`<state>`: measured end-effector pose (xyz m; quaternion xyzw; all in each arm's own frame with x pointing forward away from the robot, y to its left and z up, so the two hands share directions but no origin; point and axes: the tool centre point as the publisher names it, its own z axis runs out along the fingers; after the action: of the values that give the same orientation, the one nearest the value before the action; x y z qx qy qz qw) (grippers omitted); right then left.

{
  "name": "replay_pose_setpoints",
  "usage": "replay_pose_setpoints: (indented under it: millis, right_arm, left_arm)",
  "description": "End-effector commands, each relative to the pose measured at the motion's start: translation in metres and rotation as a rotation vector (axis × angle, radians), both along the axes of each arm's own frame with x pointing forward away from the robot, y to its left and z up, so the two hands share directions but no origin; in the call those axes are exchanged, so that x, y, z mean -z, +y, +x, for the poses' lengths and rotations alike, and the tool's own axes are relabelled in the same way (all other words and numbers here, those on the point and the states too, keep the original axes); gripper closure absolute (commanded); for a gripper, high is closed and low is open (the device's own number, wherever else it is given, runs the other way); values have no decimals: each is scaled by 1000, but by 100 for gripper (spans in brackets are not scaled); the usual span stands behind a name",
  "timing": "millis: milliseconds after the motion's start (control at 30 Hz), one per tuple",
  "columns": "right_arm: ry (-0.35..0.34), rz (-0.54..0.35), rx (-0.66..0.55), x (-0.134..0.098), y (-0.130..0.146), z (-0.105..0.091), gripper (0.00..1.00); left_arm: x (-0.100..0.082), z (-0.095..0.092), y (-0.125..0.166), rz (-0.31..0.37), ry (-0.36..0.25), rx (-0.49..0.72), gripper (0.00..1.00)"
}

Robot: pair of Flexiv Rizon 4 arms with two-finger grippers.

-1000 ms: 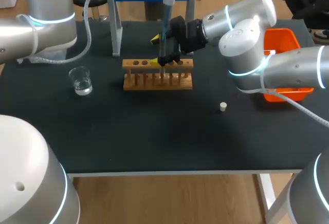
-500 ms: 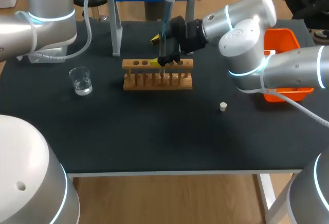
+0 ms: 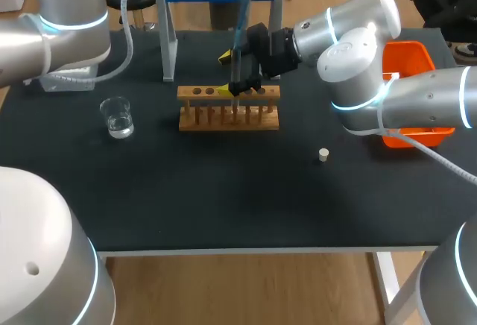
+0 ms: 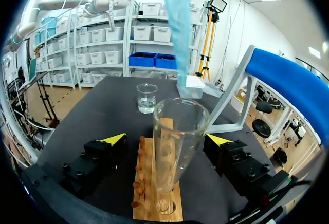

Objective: Invert the test tube, pick up the pipette, mount the tip to pipette, aspirate from beaker and dispense into the tube, eject the tip, return the pipette, and cap with the stopper.

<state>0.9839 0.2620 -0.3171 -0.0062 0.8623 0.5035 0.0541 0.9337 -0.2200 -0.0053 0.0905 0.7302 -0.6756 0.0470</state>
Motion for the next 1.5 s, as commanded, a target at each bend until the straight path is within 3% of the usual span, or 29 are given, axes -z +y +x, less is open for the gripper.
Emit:
replay_pose_setpoints:
  millis: [33,300,433,800,1167,1333,1500]
  right_arm:
    - [2,-1,-2,0,-1,0,0]
    - [2,-1,-2,0,-1,0,0]
    - [2,-1,-2,0,-1,0,0]
    - [2,-1,-2,0,-1,0,0]
    - [2,-1,-2,0,-1,0,0]
    - [2,-1,-2,0,-1,0,0]
    - [2,-1,-2,0,-1,0,0]
  left_arm:
    - [-3,-8,5,-1,-5,-25,100]
    - [-4,-24,26,-2,-18,-89,100]
    - [2,-41,47,-8,-16,-145,100]
    - [40,-85,74,-65,34,-229,100]
    - [65,-113,66,-135,32,-330,100]
    - [70,-119,58,-133,28,-400,100]
    - [77,-119,47,-141,67,-414,100]
